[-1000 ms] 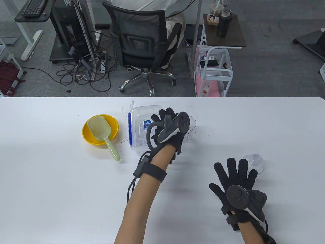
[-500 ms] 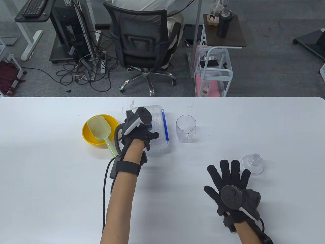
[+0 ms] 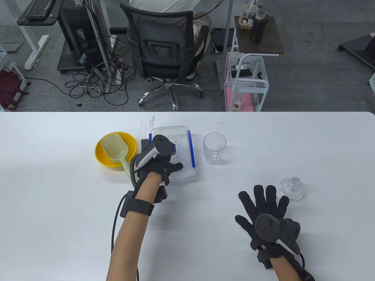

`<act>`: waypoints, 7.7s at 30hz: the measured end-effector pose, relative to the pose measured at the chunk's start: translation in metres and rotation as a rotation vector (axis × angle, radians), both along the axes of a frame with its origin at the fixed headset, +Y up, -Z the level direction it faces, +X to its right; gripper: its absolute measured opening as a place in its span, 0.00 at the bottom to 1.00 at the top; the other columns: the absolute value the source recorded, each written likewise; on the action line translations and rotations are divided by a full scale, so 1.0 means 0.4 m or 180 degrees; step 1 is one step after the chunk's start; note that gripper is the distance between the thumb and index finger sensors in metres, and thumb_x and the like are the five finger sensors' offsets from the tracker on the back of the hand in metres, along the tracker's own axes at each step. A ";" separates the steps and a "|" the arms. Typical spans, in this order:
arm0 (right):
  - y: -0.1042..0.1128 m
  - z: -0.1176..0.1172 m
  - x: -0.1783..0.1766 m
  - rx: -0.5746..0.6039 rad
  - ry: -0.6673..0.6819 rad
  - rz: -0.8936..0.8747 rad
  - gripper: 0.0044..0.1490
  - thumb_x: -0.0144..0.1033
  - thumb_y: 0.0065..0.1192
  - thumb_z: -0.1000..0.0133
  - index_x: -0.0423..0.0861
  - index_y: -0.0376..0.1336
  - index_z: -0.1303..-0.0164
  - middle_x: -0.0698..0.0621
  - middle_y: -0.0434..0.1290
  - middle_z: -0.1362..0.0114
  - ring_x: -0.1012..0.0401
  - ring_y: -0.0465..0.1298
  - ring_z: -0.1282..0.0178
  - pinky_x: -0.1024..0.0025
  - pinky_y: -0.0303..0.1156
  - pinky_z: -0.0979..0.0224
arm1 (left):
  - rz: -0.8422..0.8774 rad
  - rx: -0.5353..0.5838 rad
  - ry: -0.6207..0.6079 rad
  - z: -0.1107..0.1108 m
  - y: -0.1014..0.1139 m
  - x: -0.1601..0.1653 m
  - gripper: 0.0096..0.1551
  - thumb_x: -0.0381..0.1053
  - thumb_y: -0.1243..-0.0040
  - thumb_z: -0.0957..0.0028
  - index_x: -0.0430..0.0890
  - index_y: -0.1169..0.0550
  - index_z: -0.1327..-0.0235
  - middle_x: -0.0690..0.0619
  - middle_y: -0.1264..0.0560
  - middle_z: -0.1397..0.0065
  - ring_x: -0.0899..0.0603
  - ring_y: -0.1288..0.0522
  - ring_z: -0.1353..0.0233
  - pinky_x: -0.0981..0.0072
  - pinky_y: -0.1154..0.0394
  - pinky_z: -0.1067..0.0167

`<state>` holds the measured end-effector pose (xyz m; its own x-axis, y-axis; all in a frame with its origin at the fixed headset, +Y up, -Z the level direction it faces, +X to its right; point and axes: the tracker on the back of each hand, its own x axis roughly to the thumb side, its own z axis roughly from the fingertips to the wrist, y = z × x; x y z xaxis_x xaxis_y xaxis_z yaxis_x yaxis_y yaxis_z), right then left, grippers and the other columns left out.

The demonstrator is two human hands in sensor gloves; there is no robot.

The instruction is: Shake ice in a plastic shaker with both hands

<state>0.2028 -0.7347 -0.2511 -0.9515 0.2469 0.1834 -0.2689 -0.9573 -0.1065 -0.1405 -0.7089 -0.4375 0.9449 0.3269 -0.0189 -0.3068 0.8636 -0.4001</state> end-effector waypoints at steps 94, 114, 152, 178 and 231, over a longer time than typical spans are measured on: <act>-0.068 0.029 -0.175 -0.1072 0.0531 -0.1590 0.58 0.40 0.80 0.78 0.26 0.63 0.40 0.46 0.81 0.57 0.59 0.80 0.72 0.86 0.72 0.82 | 0.1662 0.0444 -0.1062 0.456 -0.145 -0.089 0.46 0.52 0.58 0.44 0.21 0.57 0.35 0.40 0.16 0.56 0.47 0.15 0.69 0.75 0.18 0.76; -0.031 0.051 -0.200 -0.0146 0.0457 -0.0200 0.64 0.52 0.74 0.72 0.33 0.58 0.27 0.41 0.79 0.46 0.50 0.80 0.61 0.75 0.76 0.71 | 0.0020 0.0981 -0.0928 0.477 -0.072 -0.127 0.43 0.47 0.48 0.46 0.27 0.49 0.28 0.44 0.15 0.58 0.47 0.14 0.69 0.71 0.18 0.75; -0.012 0.068 -0.175 -0.0242 0.1127 -0.1749 0.75 0.73 0.65 0.72 0.28 0.55 0.30 0.37 0.76 0.40 0.46 0.78 0.54 0.70 0.77 0.62 | 0.0836 0.2139 -0.1109 0.543 -0.020 -0.109 0.38 0.59 0.51 0.41 0.27 0.27 0.38 0.52 0.12 0.68 0.53 0.14 0.77 0.77 0.18 0.82; 0.054 0.040 0.011 -0.0115 0.0954 -0.4241 0.52 0.52 0.75 0.66 0.39 0.65 0.33 0.47 0.78 0.50 0.56 0.78 0.63 0.84 0.76 0.67 | -0.0459 0.1389 -0.1221 0.559 -0.044 -0.070 0.61 0.77 0.56 0.49 0.27 0.42 0.27 0.40 0.14 0.51 0.41 0.12 0.62 0.62 0.16 0.67; 0.080 0.039 -0.075 0.0021 -0.0285 -0.0478 0.60 0.48 0.80 0.72 0.35 0.64 0.29 0.38 0.80 0.51 0.46 0.79 0.63 0.68 0.78 0.68 | -0.0018 0.0350 -0.1173 0.549 -0.090 -0.058 0.54 0.70 0.64 0.43 0.23 0.39 0.30 0.42 0.13 0.61 0.44 0.14 0.70 0.66 0.18 0.75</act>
